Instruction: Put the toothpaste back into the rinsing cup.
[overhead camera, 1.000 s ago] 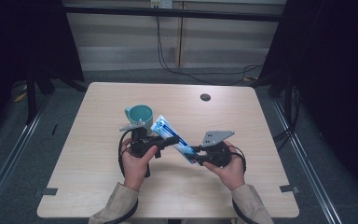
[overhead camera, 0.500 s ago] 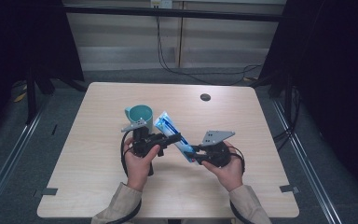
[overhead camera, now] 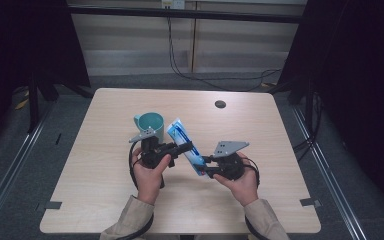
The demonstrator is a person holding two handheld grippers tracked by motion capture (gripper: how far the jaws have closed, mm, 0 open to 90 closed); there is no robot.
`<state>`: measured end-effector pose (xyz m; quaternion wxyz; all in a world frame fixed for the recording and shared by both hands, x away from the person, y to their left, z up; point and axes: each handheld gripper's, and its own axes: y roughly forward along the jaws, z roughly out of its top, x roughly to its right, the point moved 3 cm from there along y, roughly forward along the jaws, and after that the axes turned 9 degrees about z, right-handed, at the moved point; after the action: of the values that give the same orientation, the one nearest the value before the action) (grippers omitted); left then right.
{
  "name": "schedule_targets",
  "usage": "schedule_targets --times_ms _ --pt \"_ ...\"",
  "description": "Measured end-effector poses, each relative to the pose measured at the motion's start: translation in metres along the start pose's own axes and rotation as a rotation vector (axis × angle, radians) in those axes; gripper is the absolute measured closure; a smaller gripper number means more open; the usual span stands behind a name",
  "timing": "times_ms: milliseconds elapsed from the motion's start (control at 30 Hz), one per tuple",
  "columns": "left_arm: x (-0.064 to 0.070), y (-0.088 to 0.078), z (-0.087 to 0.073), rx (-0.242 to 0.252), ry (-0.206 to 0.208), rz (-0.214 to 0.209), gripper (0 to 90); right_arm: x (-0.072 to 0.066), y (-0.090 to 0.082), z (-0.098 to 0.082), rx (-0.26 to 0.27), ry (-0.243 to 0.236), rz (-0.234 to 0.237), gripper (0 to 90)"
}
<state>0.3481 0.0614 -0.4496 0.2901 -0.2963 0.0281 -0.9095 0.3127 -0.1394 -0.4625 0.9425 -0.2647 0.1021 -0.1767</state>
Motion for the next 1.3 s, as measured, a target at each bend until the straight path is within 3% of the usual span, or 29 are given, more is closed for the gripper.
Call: schedule_targets --times_ms 100,400,867,1000,1167,1300 --pt "0.0 -0.001 0.001 -0.025 0.012 0.007 70.0 0.0 0.004 -0.001 0.005 0.002 0.013 60.7" --pt "-0.002 -0.005 0.006 -0.031 0.01 0.01 72.1 -0.003 0.008 0.0 0.019 0.015 0.034 51.2" --pt "-0.002 -0.004 0.008 -0.005 -0.003 0.01 72.1 -0.007 0.011 0.0 0.037 0.012 0.08 49.2" --pt "-0.002 -0.006 0.009 -0.008 0.014 0.013 72.4 -0.008 0.012 -0.002 0.027 -0.001 0.086 46.9" --pt "-0.005 -0.013 0.013 -0.01 0.04 0.031 72.7 -0.006 0.009 -0.004 0.052 0.0 0.068 34.8" --pt "-0.007 -0.02 0.018 0.0 0.063 0.04 72.7 0.004 0.001 -0.016 0.032 0.031 0.018 24.1"
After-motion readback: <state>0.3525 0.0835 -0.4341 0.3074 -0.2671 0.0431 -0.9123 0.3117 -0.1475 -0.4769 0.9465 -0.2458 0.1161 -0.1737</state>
